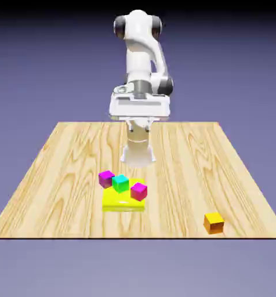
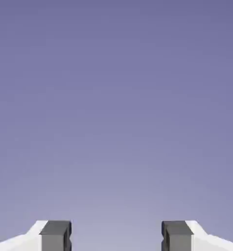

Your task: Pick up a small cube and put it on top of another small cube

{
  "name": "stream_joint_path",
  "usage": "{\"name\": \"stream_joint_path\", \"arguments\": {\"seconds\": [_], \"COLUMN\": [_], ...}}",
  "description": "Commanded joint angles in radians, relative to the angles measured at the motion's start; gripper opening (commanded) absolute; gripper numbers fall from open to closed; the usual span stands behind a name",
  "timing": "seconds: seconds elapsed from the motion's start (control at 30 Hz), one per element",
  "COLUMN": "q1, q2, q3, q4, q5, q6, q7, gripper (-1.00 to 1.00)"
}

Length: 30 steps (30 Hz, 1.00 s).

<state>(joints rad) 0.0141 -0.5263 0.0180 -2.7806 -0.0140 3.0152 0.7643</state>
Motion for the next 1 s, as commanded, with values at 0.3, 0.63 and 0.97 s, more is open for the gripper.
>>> {"name": "stream_joint_path", "arguments": {"seconds": [0.3, 0.63, 0.97], "q1": [0.017, 0.035, 0.049], "q2": [0.362, 0.725, 1.027], "q3": [0.149, 0.298, 0.422], "q4": [0.244, 0.487, 0.690], "q5": [-0.116, -0.232, -0.328], "q6": [-0.181, -0.362, -0.512], "q7": [0.193, 0.386, 0.547], "gripper": [0.00, 0.00, 0.00]}}
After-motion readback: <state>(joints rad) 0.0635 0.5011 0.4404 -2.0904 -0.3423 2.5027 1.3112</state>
